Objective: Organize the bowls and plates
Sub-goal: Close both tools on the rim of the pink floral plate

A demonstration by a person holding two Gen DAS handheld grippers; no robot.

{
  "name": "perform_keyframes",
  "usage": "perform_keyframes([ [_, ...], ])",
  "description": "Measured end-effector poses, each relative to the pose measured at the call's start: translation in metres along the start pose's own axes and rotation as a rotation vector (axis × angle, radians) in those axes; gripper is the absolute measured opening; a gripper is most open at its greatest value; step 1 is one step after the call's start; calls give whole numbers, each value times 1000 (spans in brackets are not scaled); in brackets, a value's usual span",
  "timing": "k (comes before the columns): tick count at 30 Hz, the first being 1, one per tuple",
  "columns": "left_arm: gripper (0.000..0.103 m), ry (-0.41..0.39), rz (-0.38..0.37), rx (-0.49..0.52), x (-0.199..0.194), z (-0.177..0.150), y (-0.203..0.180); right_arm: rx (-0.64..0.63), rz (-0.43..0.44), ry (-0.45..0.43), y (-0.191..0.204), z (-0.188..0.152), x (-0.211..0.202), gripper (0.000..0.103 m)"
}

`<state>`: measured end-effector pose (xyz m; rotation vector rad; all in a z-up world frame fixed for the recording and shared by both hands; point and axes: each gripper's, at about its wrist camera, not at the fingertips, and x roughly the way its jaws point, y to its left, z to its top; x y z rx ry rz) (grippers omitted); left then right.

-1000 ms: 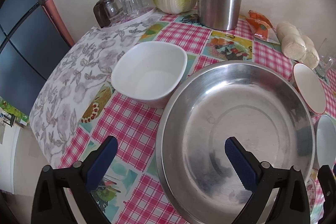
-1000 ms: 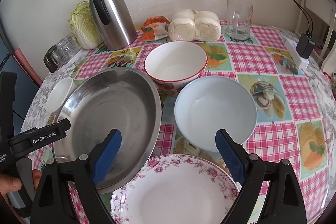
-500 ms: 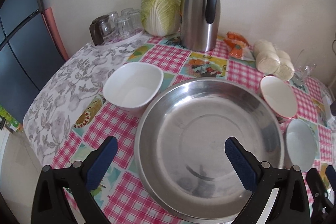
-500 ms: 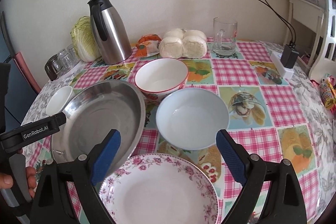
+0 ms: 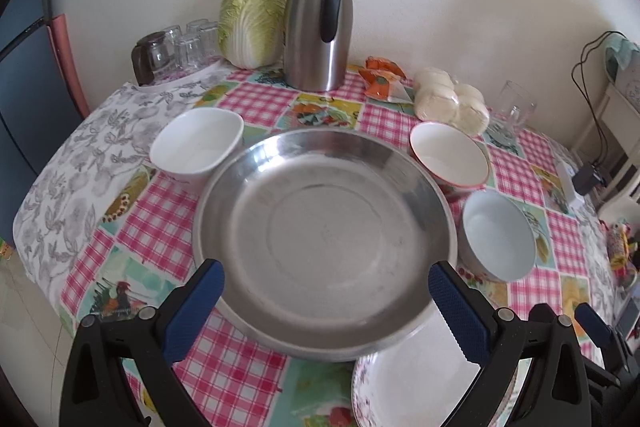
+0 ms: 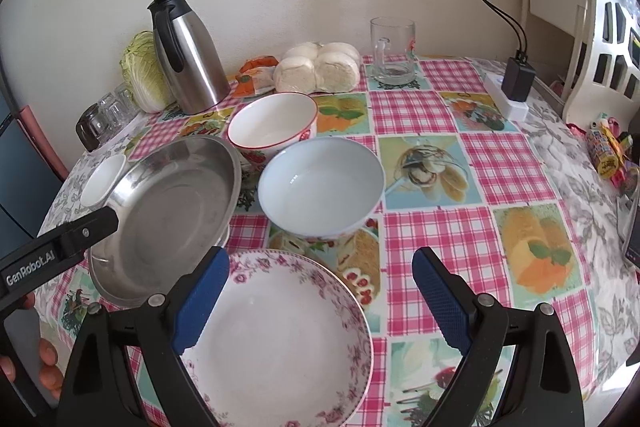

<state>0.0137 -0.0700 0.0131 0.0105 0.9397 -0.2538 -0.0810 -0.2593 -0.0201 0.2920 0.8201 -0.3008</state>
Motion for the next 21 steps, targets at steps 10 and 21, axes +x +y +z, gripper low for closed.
perform_keyframes([
  [10, 103, 70, -27, 43, -8, -27, -10, 103, 3, 115, -26, -21, 13, 93],
  [21, 103, 206, -51, 115, 8, -48, -26, 232, 36, 296, -45, -43, 45, 93],
])
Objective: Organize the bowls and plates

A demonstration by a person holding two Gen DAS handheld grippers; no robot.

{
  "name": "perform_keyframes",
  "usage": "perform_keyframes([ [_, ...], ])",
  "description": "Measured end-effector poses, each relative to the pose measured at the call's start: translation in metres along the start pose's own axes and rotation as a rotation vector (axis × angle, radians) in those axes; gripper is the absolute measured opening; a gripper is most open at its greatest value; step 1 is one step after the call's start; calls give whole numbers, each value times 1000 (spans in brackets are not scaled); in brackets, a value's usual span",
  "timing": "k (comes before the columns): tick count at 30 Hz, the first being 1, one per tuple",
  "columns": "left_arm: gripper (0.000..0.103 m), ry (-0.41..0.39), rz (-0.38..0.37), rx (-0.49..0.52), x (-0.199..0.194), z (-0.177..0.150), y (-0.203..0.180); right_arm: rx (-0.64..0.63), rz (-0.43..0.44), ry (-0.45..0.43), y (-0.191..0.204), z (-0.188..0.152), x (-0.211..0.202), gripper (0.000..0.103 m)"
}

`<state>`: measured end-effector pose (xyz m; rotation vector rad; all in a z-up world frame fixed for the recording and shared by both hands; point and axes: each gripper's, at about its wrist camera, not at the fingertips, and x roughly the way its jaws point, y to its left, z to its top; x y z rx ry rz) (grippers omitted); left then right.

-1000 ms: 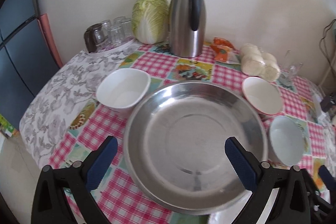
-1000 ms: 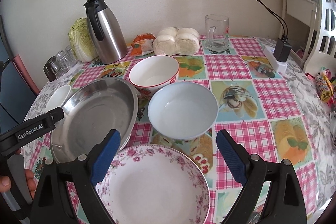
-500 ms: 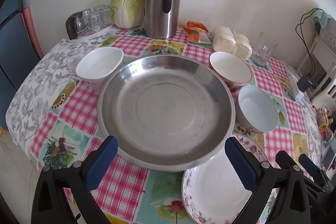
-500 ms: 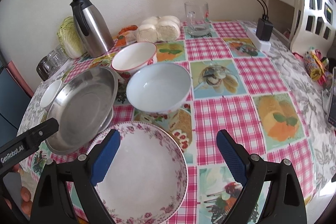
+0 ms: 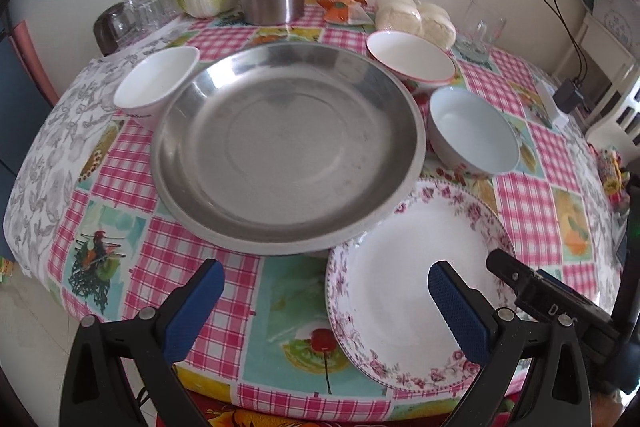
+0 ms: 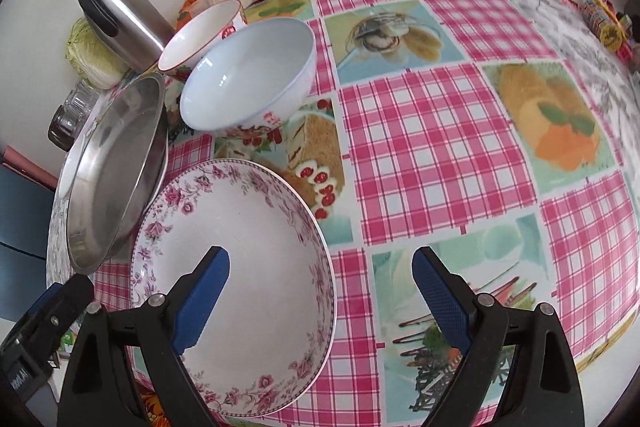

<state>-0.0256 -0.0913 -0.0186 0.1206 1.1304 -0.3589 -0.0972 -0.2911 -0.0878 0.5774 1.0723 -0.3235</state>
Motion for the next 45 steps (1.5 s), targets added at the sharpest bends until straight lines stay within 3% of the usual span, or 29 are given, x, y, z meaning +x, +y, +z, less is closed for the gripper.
perform_keyframes([
  [3, 103, 54, -20, -3, 11, -2, -2, 6, -6, 4, 0, 0, 1, 93],
  [9, 101, 82, -8, 3, 21, -3, -6, 28, -33, 1, -4, 3, 3, 91],
  [14, 89, 124, -16, 7, 32, -3, -11, 25, -12, -8, -8, 4, -1, 58],
  [17, 84, 152, -11, 0, 41, -3, -12, 30, 4, 5, -8, 7, 1, 44],
  [23, 63, 204, -39, -43, 59, 0, -9, 59, 46, 20, -13, 8, 5, 19],
  [26, 51, 230, -64, -67, 67, -1, -6, 69, 70, 27, -16, 8, 7, 15],
  [29, 51, 253, -83, -95, 81, 1, -8, 67, 81, 32, -17, 7, 7, 15],
  [45, 51, 204, -95, -110, 76, -5, 4, 93, 159, 68, -22, 7, 21, 15],
])
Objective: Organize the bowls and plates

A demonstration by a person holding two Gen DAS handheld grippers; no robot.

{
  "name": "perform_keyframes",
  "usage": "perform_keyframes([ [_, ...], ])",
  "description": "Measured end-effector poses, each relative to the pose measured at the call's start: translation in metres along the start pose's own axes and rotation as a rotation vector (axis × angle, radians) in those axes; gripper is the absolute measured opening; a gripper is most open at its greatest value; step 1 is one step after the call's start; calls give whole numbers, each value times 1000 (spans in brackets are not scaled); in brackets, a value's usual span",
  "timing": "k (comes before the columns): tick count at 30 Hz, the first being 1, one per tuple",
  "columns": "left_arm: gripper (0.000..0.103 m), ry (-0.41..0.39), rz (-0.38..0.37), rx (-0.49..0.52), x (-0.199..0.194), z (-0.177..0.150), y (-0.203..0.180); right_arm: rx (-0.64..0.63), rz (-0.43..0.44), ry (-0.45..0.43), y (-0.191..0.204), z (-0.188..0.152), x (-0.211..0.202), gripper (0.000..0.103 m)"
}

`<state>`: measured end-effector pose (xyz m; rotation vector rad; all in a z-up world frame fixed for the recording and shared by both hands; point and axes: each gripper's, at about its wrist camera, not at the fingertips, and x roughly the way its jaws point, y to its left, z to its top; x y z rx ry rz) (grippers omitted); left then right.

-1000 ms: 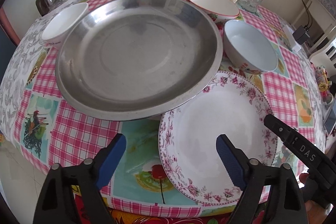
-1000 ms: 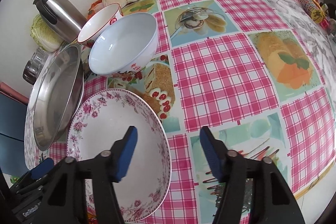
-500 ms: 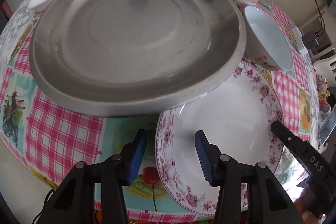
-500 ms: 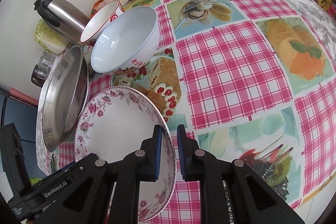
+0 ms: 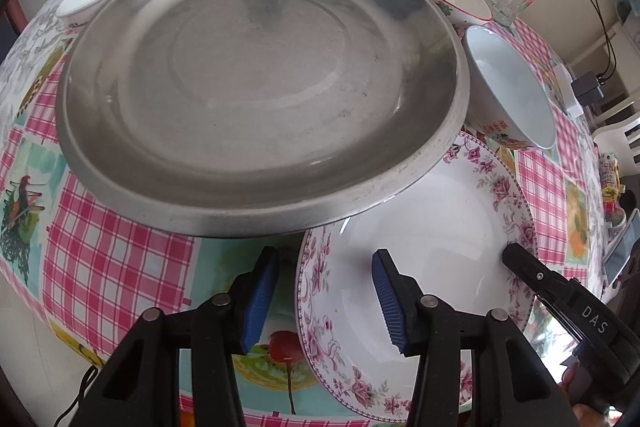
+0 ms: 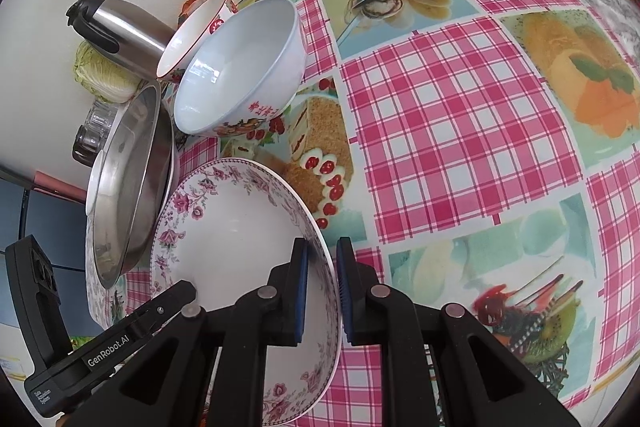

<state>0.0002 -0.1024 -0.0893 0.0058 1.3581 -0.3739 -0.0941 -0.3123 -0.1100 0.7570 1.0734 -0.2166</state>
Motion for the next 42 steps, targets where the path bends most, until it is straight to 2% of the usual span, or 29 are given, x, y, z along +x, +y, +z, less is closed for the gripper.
perform_keyframes([
  [2, 50, -11, 28, 19, -1, -4, -5, -2, -1, 2, -3, 0, -2, 15],
  [4, 40, -8, 6, 29, -1, -7, -10, 7, 12, 5, -9, 0, -3, 14],
  [7, 37, -2, -16, 42, -1, -12, -17, 25, 12, 0, -20, 1, -8, 14],
  [17, 35, 2, -53, 70, 0, -19, -35, 128, 75, -12, -62, 0, -22, 11],
  [22, 35, -1, -50, 63, -1, -14, -36, 76, 37, -18, -56, 0, -24, 11],
  [24, 31, -2, -44, 61, 0, -16, -36, 64, 30, -17, -52, 1, -25, 13],
  [29, 29, 6, -72, 30, 0, -14, -29, -10, -24, -47, -37, 2, -33, 10],
  [42, 27, 14, -137, 88, -4, -16, -46, 15, -36, -115, -44, 2, -63, 10],
])
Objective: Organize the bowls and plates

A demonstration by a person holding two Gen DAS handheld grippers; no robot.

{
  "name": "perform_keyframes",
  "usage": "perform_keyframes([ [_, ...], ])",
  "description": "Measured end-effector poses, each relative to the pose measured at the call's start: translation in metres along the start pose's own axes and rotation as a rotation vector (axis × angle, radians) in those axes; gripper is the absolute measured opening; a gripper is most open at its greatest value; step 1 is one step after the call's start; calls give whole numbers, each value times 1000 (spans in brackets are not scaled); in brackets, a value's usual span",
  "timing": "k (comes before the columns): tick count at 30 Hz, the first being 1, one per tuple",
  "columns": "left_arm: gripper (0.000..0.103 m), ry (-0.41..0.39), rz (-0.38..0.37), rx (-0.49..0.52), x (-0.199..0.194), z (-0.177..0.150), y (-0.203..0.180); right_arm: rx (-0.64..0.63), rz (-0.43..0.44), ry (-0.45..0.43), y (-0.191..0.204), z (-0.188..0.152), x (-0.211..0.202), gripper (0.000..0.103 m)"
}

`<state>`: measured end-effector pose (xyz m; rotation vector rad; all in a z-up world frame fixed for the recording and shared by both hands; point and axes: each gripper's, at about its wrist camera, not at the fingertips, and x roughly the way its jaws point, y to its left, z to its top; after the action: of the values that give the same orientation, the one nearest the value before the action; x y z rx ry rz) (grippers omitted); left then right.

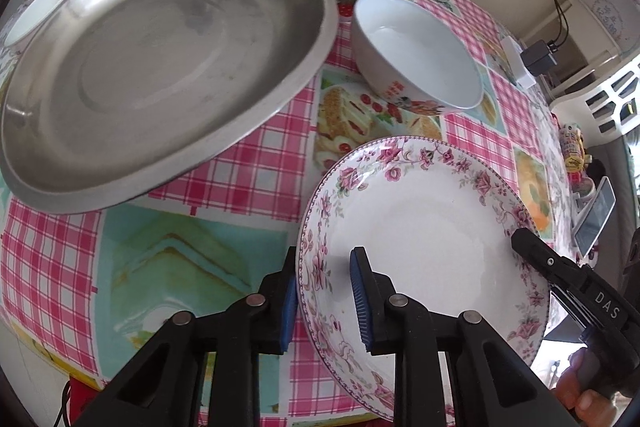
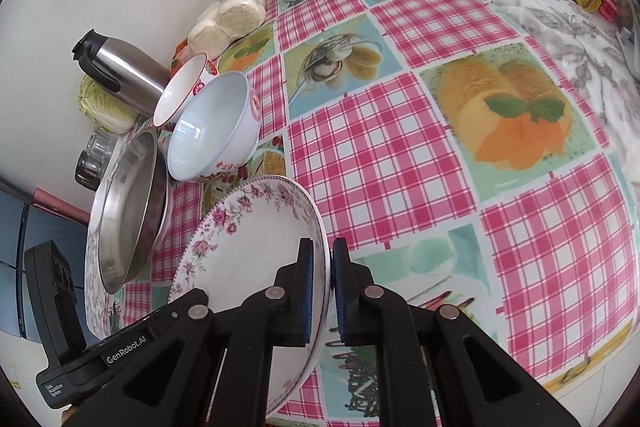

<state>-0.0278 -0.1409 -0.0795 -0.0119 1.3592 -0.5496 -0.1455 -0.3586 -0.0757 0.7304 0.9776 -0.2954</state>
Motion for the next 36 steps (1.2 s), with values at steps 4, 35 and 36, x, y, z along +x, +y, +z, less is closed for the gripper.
perform_keyframes([
  [4, 27, -16, -24, 16, -5, 1, -6, -2, -10, -26, -1, 0, -10, 10],
  [35, 26, -317, -167, -6, -75, 59, -6, -126, 38, -290, 60, 23, -70, 10],
  [36, 26, -322, -172, -17, -75, 62, -3, -130, 41, -293, 63, 25, -70, 10],
])
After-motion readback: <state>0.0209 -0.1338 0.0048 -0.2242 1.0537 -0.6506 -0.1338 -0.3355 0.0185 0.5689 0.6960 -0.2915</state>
